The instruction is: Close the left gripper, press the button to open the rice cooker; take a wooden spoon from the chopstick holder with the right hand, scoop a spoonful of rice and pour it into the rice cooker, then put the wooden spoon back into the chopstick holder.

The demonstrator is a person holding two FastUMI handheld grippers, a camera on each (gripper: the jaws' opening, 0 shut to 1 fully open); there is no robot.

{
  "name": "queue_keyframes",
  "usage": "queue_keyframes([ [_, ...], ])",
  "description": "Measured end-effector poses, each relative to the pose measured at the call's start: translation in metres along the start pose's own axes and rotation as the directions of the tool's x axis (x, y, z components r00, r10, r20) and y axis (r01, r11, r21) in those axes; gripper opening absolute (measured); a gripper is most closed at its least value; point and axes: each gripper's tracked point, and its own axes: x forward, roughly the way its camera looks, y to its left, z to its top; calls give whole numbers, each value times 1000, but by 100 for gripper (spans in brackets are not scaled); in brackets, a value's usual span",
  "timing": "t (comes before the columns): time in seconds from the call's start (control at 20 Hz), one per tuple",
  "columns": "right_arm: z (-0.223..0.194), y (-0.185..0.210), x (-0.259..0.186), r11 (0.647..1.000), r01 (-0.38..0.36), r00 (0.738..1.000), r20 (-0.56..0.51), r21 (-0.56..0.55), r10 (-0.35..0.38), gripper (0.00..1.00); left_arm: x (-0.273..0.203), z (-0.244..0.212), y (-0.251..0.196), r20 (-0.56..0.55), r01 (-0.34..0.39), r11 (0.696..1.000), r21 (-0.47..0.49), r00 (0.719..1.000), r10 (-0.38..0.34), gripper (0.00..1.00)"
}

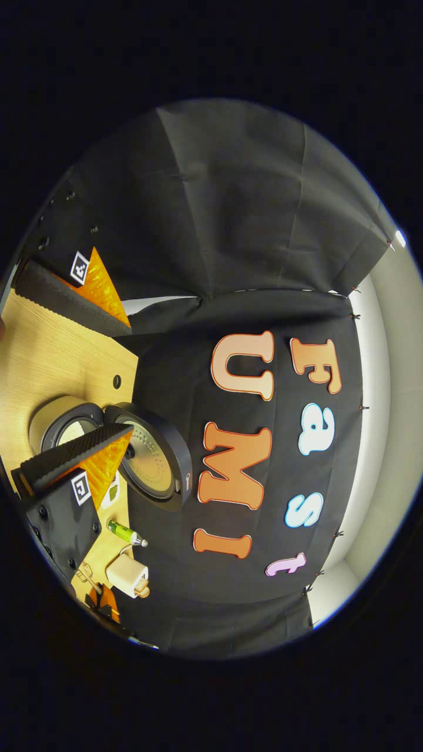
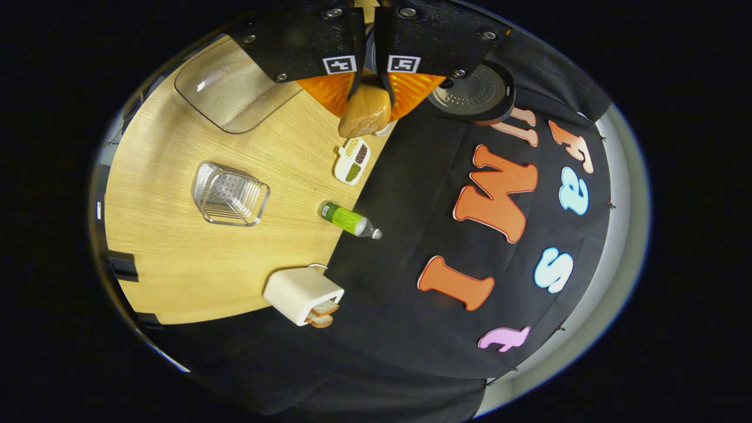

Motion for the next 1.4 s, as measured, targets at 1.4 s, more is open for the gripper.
queue_keyframes([
  [1.4, -48, 200, 73, 918, -225, 973, -21, -325, 231, 5, -2, -32, 62, -63, -101, 994, -35, 993, 99, 97],
])
